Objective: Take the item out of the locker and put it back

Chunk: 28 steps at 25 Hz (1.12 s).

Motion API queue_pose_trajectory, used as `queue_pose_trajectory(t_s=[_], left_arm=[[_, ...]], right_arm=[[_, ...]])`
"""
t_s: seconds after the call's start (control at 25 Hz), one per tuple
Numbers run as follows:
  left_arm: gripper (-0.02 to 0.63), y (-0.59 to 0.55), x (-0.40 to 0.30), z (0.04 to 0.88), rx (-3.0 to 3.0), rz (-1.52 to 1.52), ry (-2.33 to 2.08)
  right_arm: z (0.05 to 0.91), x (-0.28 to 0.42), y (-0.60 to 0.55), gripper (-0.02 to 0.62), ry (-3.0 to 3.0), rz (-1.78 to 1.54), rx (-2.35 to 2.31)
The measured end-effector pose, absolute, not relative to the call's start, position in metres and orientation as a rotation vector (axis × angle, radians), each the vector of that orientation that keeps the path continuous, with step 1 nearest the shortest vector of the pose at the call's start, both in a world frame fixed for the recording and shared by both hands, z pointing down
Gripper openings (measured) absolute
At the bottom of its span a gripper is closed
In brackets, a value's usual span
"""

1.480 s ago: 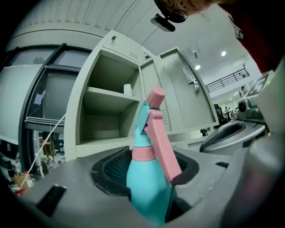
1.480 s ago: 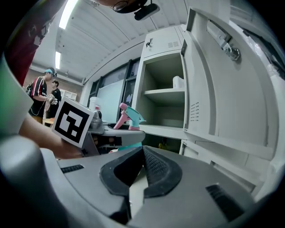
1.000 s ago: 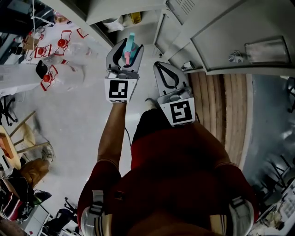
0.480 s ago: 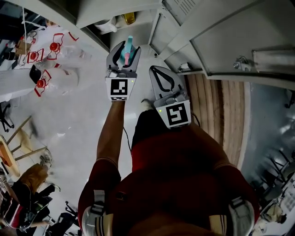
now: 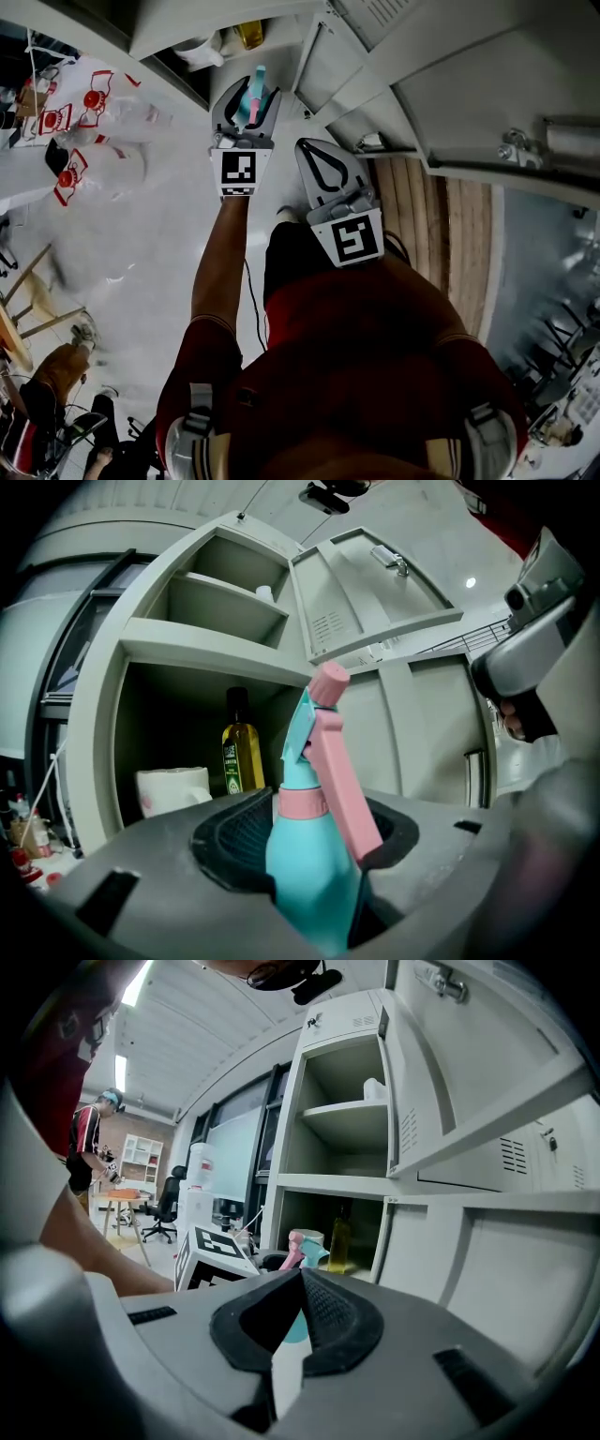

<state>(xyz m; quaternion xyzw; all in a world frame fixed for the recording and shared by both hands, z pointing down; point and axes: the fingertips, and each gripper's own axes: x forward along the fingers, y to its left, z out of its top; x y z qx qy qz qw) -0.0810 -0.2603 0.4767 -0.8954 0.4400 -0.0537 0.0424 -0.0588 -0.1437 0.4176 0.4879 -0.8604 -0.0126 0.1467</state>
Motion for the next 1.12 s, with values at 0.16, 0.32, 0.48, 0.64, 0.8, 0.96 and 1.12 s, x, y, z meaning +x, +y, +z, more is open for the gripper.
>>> queue_pose_trajectory(t_s=[0.16, 0.32, 0.48, 0.64, 0.8, 0.96, 1.12], left_arm=[[0.219, -0.268, -0.079, 0.489, -2.733, -0.158, 1.362], [0.219, -0.274, -0.078, 0.503, -2.734, -0.151, 1.377], [0.219, -0.28, -0.08, 0.516, -2.726, -0.134, 1.404], [0.219, -0.284, -0.077, 0.527, -2.715, -0.118, 1.41], [0.219, -0.292, -0.074, 0.538, -2.696, -0.105, 1.409], [0.219, -0.301, -0.076, 0.553, -2.674, -0.088, 1.428], [0.219, -0.312, -0.08, 0.569, -2.665, -0.07, 1.456]], right_arm=[[0.433, -0.061, -0.148, -0.003, -2.49, -0.029, 1.392], [0.446, -0.065, -0.155, -0.003, -2.522, -0.004, 1.383], [0.461, -0.068, -0.162, -0.003, -2.549, -0.005, 1.364], [0.477, -0.071, -0.165, -0.003, -2.57, -0.027, 1.323], [0.491, -0.076, -0.168, -0.003, -2.598, -0.053, 1.289], [0.507, -0.077, -0.174, -0.003, -2.616, -0.072, 1.273], [0.523, -0.077, -0.179, -0.003, -2.622, -0.084, 1.261]])
